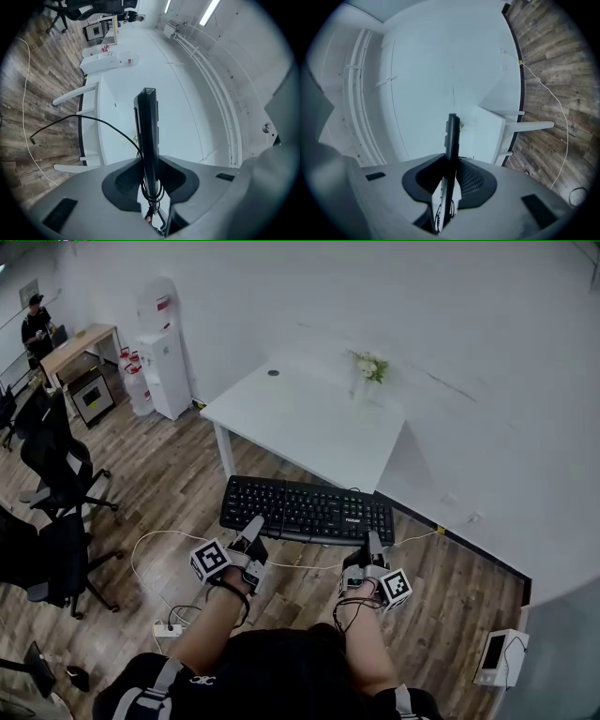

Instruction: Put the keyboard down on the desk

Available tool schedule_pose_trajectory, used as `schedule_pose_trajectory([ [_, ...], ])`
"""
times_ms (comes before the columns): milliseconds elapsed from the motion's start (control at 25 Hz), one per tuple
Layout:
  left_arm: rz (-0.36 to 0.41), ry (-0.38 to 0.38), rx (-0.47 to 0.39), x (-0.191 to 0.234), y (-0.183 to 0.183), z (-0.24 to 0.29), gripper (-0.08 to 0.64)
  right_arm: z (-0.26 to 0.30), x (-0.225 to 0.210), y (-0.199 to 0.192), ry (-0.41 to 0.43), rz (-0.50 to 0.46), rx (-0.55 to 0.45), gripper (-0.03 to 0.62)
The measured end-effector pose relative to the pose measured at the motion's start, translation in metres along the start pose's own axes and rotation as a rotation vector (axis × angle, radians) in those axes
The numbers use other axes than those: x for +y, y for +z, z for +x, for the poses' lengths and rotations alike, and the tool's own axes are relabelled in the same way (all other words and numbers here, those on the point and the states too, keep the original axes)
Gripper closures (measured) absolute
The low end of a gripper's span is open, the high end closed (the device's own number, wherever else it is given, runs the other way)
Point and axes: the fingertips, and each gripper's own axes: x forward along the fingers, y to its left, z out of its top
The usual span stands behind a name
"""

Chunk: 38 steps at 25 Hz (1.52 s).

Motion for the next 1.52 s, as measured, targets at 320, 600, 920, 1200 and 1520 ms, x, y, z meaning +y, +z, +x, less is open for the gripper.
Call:
schedule_pose_trajectory([
  [320,-0.026,-0.005,0.051,0.009,0.007,0.012,0.459,0.002,-0.003,-0.001,-0.009,-0.009,-0.046,0.515],
  [600,-0.011,-0.02,0.064,0.018,0.016,0.033,0.459,0.023,-0.006,0.002,0.013,-0.003,-0.053,0.515],
  [920,0.023,-0.025,0.072,0.026,0.039,0.095,0.459,0.087,-0.019,0.018,0.031,0.013,-0.054,0.515],
  [1200,0.004,-0.009,0.075,0.054,0.052,0.173,0.459,0.161,-0.039,0.05,0.017,0.027,-0.066,0.515],
  [1520,-0.02,0.026,0.089,0.078,0.057,0.278,0.459,0.246,-0.061,0.104,-0.031,0.031,-0.081,0.515],
])
